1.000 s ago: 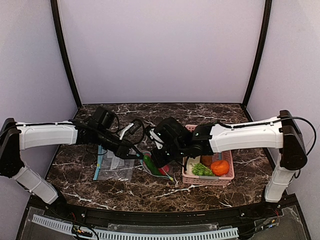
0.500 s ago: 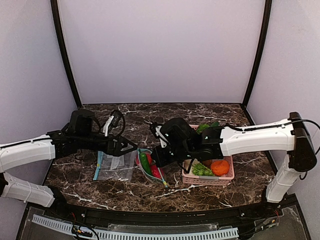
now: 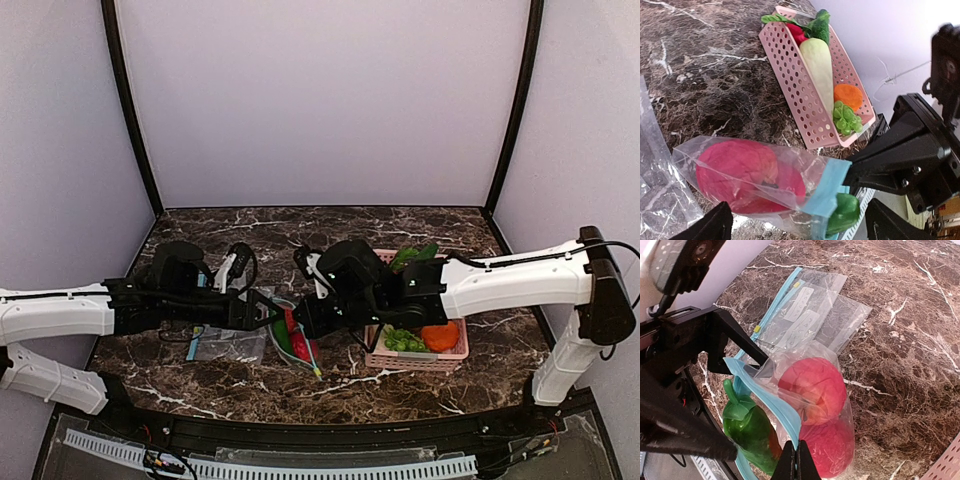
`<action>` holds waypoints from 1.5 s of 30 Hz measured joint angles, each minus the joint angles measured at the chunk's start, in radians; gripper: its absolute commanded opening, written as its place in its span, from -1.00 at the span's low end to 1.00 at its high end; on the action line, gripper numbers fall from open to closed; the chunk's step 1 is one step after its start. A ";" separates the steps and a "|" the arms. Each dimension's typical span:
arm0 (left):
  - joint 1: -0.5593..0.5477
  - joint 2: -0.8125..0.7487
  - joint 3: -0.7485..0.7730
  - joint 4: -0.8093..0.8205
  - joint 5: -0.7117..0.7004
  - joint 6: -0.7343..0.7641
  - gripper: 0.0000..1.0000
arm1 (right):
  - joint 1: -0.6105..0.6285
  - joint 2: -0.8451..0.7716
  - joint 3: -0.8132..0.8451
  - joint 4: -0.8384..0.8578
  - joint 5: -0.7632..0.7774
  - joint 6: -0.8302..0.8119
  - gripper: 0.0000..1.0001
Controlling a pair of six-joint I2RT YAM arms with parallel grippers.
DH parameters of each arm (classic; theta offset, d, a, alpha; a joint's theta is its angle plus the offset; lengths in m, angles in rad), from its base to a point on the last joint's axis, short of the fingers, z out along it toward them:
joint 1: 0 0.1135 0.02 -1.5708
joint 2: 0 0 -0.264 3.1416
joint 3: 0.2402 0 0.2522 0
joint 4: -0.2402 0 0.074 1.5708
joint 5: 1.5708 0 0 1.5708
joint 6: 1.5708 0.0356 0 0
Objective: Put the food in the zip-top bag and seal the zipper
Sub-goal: Adjust the fake vegetable in the zipper food storage bag.
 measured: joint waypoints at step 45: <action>-0.004 -0.098 -0.078 0.042 0.010 -0.034 0.75 | 0.014 -0.017 -0.077 0.193 -0.077 0.049 -1.00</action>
